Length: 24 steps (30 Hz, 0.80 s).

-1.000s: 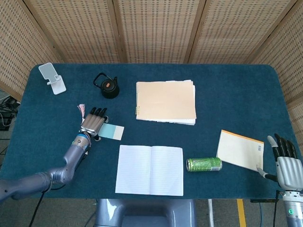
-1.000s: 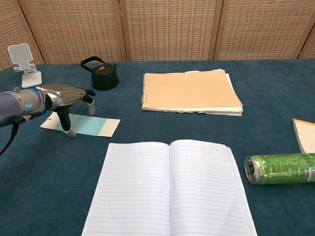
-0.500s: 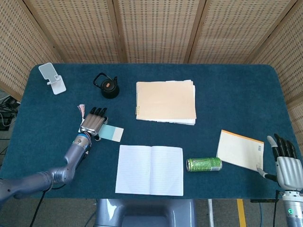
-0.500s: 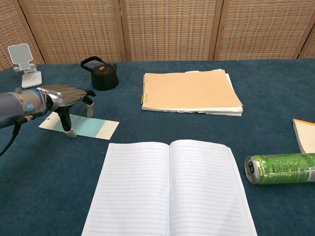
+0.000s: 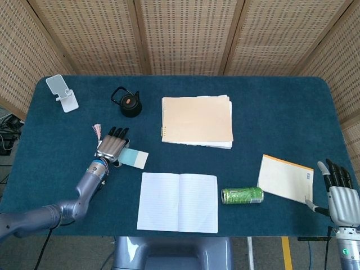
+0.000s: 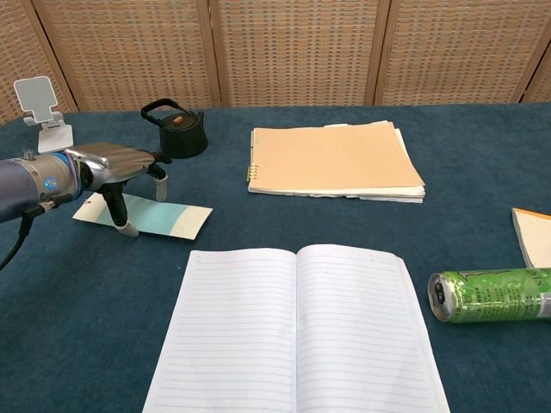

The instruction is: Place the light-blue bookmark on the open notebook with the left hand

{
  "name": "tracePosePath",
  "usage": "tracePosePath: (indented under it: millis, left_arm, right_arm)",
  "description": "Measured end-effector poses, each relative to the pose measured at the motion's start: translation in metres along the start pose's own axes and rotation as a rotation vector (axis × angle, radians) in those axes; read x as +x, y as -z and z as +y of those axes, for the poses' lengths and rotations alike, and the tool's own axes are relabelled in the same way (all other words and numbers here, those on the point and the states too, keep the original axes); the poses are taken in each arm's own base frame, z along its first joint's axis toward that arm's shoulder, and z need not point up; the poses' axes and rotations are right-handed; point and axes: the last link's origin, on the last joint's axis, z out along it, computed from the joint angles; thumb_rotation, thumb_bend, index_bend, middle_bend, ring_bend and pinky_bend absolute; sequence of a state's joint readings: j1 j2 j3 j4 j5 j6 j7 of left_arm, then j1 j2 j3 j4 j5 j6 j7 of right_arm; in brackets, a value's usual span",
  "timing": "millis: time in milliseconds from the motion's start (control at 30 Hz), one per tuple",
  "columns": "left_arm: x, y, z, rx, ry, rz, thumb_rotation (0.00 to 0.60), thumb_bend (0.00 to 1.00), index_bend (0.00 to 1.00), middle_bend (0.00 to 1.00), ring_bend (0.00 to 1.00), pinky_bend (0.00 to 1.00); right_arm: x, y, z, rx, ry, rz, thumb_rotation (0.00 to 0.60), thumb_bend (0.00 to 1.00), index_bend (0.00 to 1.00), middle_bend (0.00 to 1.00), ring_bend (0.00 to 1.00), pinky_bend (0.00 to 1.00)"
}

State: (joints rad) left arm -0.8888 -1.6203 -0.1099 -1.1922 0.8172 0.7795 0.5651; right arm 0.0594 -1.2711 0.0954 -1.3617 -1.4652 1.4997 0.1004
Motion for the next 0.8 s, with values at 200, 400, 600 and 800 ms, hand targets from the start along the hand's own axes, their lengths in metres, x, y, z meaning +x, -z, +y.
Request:
tracePosePath:
  millis: [200, 400, 600, 800]
  left_arm:
    - [0.015, 0.007, 0.01, -0.066, -0.036, 0.064, 0.6, 0.19, 0.45, 0.0, 0.0, 0.0]
    - [0.032, 0.018, 0.024, -0.169, -0.108, 0.151, 0.6, 0.19, 0.45, 0.0, 0.0, 0.0]
    - [0.042, 0.027, 0.038, -0.279, -0.182, 0.235, 0.6, 0.19, 0.45, 0.0, 0.0, 0.0]
    - [0.047, 0.035, 0.052, -0.413, -0.248, 0.311, 0.6, 0.19, 0.45, 0.0, 0.0, 0.0]
  right_arm:
    - [0.002, 0.0, 0.0, 0.0, -0.006, 0.004, 0.6, 0.12, 0.02, 0.0, 0.0, 0.0]
    - [0.005, 0.0, 0.0, 0.001, -0.011, 0.015, 0.6, 0.12, 0.02, 0.0, 0.0, 0.0]
    - [0.007, 0.001, 0.0, 0.001, -0.016, 0.02, 0.6, 0.12, 0.02, 0.0, 0.0, 0.0]
    - [0.009, 0.001, 0.001, 0.001, -0.021, 0.029, 0.6, 0.12, 0.02, 0.0, 0.0, 0.0]
